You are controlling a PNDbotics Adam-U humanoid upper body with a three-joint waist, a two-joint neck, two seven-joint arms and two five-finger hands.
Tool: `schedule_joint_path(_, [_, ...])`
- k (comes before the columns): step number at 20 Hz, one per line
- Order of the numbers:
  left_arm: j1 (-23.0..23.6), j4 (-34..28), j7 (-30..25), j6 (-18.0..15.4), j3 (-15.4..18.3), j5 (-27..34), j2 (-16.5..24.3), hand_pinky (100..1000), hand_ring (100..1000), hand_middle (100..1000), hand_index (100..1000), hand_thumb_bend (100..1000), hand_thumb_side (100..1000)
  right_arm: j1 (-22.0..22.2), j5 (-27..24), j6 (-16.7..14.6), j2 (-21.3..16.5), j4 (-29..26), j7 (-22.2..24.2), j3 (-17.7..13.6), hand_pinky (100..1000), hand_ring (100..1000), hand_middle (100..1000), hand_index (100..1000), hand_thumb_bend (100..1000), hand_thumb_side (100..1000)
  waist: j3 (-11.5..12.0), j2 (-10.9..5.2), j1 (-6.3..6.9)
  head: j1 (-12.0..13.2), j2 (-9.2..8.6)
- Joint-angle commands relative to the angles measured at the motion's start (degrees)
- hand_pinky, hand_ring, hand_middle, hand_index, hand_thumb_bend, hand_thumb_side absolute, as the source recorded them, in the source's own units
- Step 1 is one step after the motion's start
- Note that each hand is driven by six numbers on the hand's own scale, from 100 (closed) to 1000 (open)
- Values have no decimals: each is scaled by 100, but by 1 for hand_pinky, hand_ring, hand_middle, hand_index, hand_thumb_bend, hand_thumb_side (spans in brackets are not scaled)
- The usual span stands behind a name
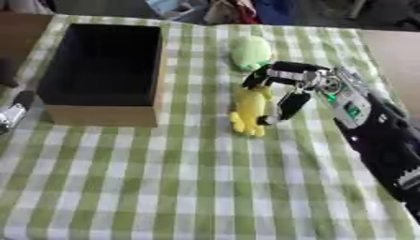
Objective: Pick up objects on the table and place them in the box.
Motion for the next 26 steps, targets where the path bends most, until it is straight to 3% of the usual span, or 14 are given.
schedule_joint_path(1, [-79, -79, -14, -15, 14, 19, 45, 701, 572, 572, 736, 347, 100, -105, 101, -40, -35, 9, -198, -73, 764, 790, 585, 721, 457, 100, -2, -86, 24, -26, 27])
schedule_joint_path(6, [-81, -80, -18, -21, 15, 23, 50, 702, 573, 573, 737, 344, 100, -112, 127, -78, -12, -7, -563, -96, 697, 698, 363, 502, 384, 100, 8, -90, 27, -32, 31])
schedule_joint_path(12, [-78, -79, -22, -25, 17, 30, 59, 702, 574, 573, 737, 341, 100, -137, 87, -93, -53, -131, -840, -121, 656, 611, 238, 379, 349, 100, 11, -110, 15, -34, 37])
schedule_joint_path(21, [-80, -111, -46, -33, 4, 68, 88, 702, 574, 573, 737, 339, 100, -316, -80, 111, -276, -817, -977, -332, 653, 600, 227, 371, 346, 100, -4, -137, -4, -45, 29])
schedule_joint_path(26, [-135, -120, -140, -57, -97, 104, 92, 702, 575, 573, 738, 338, 100, -723, 149, 220, -47, -817, -1105, -522, 649, 596, 227, 371, 349, 100, 81, -159, -18, -101, -9])
